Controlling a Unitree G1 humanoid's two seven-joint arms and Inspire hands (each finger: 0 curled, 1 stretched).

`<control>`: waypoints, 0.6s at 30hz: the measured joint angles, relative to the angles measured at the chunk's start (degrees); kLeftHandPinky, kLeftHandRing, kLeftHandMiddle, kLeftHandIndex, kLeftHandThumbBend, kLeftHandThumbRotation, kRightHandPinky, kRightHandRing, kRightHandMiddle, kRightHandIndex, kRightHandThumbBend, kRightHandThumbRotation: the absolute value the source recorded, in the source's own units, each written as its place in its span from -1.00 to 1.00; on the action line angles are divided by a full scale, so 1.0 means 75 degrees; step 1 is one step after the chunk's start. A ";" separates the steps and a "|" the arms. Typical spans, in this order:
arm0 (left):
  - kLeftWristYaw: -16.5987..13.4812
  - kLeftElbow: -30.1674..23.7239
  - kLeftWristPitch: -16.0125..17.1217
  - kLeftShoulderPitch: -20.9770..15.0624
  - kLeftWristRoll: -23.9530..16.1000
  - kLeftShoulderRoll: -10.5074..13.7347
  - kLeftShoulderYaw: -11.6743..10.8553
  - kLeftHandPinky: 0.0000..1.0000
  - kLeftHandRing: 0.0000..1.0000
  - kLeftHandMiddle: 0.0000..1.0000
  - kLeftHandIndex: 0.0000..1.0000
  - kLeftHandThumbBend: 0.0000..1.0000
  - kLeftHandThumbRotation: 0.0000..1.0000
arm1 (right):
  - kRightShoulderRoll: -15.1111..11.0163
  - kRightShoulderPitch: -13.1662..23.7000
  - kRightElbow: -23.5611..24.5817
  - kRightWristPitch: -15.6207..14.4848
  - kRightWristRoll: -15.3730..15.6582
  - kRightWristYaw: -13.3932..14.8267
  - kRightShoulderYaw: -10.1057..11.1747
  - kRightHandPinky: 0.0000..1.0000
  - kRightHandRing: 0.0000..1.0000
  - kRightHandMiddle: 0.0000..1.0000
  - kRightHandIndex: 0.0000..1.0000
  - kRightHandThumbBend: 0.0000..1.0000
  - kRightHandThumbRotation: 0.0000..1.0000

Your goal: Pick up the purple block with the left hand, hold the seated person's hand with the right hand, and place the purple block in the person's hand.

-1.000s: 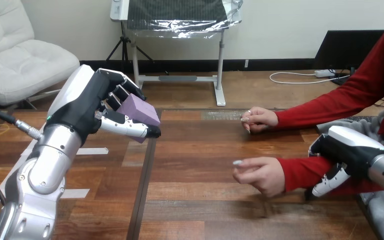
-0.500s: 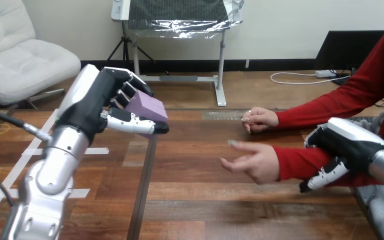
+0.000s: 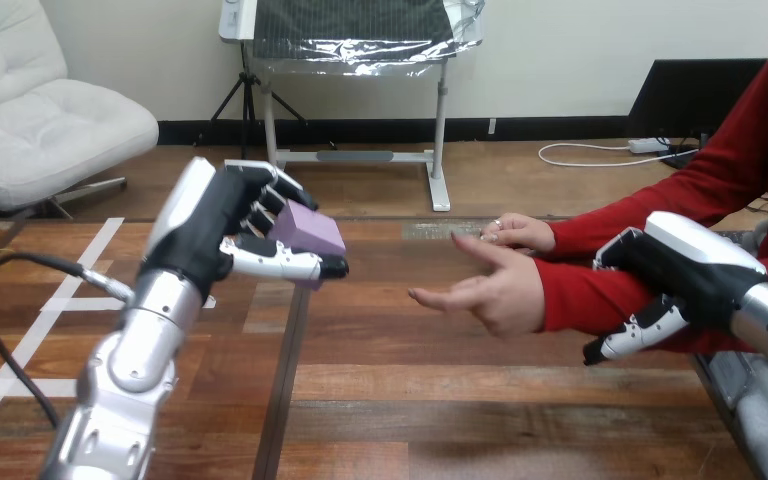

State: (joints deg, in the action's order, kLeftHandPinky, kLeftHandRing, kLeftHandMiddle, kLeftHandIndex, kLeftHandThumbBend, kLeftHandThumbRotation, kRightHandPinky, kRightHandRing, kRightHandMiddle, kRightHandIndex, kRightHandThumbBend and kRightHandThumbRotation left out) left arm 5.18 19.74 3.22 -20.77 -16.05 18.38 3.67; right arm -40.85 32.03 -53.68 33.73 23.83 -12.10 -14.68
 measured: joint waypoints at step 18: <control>-0.0348 0.2092 0.0325 -0.0695 -0.0007 -0.0539 0.0007 -0.41 -0.27 -0.17 -0.12 0.55 -1.00 | -0.0007 -0.0274 0.0752 -0.0124 -0.0117 -0.0192 0.0201 -0.59 -0.51 -0.39 -0.33 0.77 -0.89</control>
State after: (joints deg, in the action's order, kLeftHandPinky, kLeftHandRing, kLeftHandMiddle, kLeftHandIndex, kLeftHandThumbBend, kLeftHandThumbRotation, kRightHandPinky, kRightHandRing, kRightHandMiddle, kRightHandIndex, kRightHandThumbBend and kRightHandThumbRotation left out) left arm 2.57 35.43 5.65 -25.98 -16.10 14.33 3.73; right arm -40.90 29.97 -48.04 32.80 22.96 -13.55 -13.18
